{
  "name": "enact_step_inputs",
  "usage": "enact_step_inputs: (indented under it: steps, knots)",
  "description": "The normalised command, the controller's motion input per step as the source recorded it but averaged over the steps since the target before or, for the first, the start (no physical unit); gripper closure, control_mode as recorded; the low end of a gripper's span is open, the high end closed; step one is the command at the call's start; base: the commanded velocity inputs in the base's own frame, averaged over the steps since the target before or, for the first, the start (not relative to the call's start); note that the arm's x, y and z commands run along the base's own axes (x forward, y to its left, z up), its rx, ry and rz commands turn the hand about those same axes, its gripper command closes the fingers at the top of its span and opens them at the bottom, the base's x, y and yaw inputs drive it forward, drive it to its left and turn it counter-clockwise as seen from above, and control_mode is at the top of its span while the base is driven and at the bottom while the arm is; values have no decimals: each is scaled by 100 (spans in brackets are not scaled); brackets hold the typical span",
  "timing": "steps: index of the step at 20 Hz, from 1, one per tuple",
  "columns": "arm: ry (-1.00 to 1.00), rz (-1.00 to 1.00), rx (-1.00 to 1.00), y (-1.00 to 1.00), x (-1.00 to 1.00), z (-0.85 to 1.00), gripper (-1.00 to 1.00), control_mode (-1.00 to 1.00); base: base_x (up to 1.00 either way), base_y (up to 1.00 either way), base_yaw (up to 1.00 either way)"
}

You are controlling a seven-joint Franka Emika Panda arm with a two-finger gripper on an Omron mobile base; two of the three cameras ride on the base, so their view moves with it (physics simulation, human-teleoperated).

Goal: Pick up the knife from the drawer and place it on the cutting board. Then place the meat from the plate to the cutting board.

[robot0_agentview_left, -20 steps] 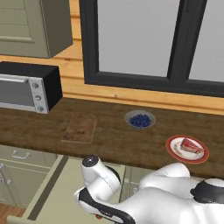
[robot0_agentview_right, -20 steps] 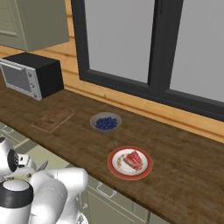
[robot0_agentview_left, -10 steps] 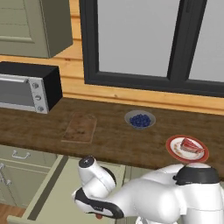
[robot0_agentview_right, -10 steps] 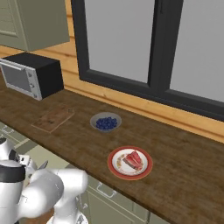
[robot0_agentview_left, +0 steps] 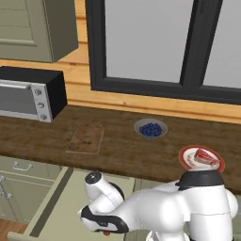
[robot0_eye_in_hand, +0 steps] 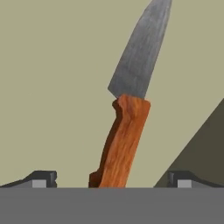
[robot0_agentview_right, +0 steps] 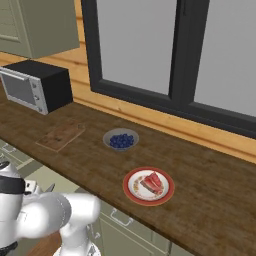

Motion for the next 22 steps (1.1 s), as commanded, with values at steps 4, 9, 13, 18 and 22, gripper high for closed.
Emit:
enact_step_inputs:
  steps: [4,9,13,18,22]
  knots:
    - [0,0,0,-8,0,-32,-100,-100,0,0,0]
    - [0,0,-2,0,10,-36,-100,-100,0,0,0]
    - [0,0,-3,5,32,-45,-100,-100,0,0,0]
    - [-1,0,-3,10,41,-60,-100,-100,0,0,0]
    - [2,0,-1,3,6,-82,100,-100,0,0,0]
